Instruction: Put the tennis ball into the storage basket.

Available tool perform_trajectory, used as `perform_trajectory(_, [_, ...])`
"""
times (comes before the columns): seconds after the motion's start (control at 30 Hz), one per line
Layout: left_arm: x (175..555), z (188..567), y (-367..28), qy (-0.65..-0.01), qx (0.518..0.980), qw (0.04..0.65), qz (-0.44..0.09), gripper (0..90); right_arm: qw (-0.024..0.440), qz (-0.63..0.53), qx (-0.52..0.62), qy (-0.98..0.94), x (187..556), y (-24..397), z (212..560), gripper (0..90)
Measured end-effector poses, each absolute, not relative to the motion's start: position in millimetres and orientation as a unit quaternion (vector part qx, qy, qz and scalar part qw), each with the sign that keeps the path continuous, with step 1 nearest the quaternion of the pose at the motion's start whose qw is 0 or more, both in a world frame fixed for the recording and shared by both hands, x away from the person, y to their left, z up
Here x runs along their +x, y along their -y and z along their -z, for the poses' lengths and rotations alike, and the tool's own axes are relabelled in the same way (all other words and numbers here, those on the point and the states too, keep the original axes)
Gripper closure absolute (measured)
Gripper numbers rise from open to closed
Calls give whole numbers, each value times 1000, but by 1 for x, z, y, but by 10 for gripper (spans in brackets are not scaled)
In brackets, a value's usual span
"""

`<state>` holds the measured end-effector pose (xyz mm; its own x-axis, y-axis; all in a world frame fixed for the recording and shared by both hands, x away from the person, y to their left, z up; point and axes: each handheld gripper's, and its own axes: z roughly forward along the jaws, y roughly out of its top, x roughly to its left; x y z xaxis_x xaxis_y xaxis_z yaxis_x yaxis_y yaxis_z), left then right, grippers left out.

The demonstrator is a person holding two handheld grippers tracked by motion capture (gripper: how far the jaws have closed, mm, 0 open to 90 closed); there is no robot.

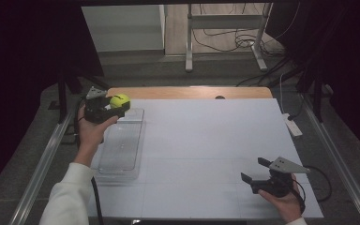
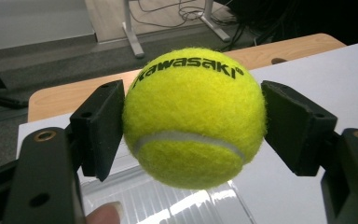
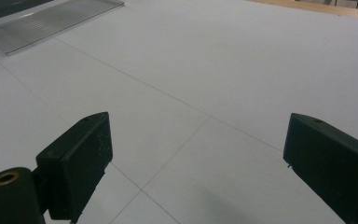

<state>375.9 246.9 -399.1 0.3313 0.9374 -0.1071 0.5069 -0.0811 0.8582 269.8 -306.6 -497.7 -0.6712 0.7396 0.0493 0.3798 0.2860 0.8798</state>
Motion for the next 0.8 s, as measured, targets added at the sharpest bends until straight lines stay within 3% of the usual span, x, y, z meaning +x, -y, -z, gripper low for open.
perform_trajectory(0.8, [383, 407, -267, -550, 684, 405, -257, 264, 187, -476, 359, -781, 271, 306, 499, 82])
